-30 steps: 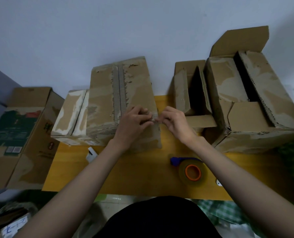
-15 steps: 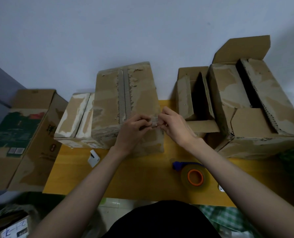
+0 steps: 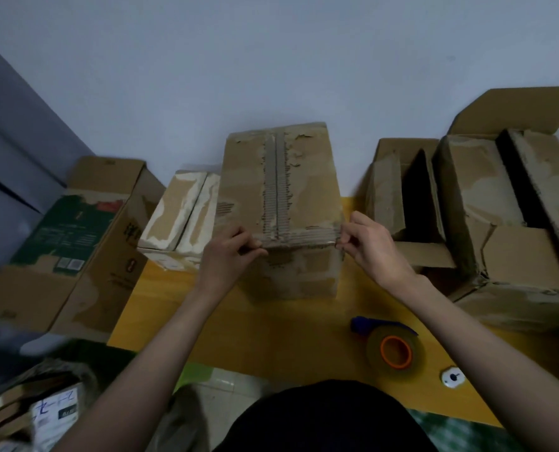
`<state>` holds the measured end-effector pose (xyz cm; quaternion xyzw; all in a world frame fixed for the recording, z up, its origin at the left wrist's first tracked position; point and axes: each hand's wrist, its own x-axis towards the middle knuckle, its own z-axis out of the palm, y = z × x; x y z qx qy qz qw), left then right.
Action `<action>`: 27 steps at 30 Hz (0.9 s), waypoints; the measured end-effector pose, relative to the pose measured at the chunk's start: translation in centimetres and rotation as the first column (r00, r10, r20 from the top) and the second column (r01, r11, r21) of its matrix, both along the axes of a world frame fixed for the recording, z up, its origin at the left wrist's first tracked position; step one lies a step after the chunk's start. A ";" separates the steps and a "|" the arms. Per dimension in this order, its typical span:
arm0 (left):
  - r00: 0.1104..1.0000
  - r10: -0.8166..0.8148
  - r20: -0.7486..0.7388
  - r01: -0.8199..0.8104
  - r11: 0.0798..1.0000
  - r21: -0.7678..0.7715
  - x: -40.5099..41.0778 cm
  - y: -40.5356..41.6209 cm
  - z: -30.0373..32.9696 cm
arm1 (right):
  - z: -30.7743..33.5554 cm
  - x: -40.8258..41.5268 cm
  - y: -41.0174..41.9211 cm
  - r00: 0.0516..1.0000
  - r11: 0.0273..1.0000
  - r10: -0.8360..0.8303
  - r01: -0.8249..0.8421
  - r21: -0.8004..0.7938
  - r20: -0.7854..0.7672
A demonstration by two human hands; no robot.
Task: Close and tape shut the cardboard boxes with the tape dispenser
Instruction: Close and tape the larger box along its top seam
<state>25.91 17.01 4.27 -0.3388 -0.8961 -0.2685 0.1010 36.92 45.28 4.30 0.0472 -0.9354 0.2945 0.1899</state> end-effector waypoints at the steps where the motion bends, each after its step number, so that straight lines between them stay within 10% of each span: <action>1: 1.000 0.015 0.008 -0.015 1.000 0.000 -0.2 -0.7 0.0 | -0.1 0.0 0.0 1.000 1.000 -0.002 0.002 0.003 -0.007; 27: 0.956 0.031 0.292 -0.061 0.993 0.096 -2.3 -7.1 2.1 | 1.6 -0.2 -0.2 0.977 0.979 -0.084 0.117 -0.167 0.194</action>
